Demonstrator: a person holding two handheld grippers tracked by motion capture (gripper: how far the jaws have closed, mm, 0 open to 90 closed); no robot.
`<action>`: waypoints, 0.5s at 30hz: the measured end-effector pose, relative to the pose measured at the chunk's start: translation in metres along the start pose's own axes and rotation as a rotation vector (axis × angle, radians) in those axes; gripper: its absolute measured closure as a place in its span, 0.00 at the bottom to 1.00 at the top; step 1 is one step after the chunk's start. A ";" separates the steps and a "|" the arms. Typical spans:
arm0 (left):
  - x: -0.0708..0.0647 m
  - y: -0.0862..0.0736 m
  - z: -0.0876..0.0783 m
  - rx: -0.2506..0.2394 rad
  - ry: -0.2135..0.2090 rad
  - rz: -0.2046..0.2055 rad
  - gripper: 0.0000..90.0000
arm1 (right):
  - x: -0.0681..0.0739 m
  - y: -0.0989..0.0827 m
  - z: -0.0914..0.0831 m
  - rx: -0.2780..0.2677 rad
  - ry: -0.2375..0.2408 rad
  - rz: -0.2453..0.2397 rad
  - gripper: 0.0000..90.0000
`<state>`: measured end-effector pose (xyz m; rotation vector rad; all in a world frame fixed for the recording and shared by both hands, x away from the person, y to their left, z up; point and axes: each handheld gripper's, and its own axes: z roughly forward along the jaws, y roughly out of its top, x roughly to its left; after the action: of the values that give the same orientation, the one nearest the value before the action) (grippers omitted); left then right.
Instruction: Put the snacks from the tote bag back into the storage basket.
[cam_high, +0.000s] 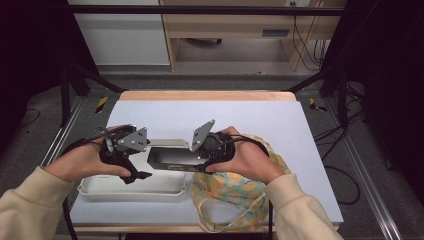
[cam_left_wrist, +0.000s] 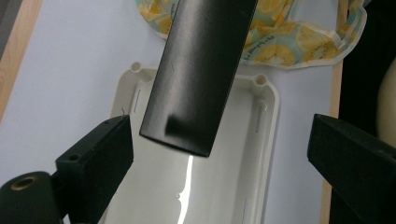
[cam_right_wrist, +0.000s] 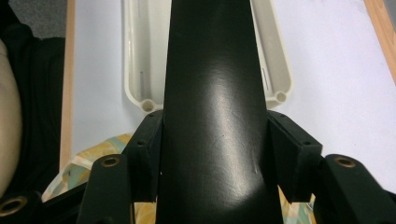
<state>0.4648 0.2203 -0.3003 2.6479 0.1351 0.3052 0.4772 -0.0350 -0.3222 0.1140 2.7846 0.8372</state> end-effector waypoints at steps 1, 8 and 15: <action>0.000 0.001 0.001 0.004 -0.004 0.005 0.08 | 0.001 0.001 0.000 0.000 0.004 -0.005 0.48; 0.001 0.003 0.013 0.050 -0.021 0.028 0.09 | 0.004 0.006 0.004 -0.018 0.026 -0.015 0.48; 0.002 0.005 0.024 0.080 -0.038 0.060 0.16 | 0.008 0.008 0.007 -0.027 0.047 -0.027 0.48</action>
<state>0.4730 0.2060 -0.3179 2.7387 0.0573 0.2741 0.4710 -0.0238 -0.3252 0.0533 2.8105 0.8810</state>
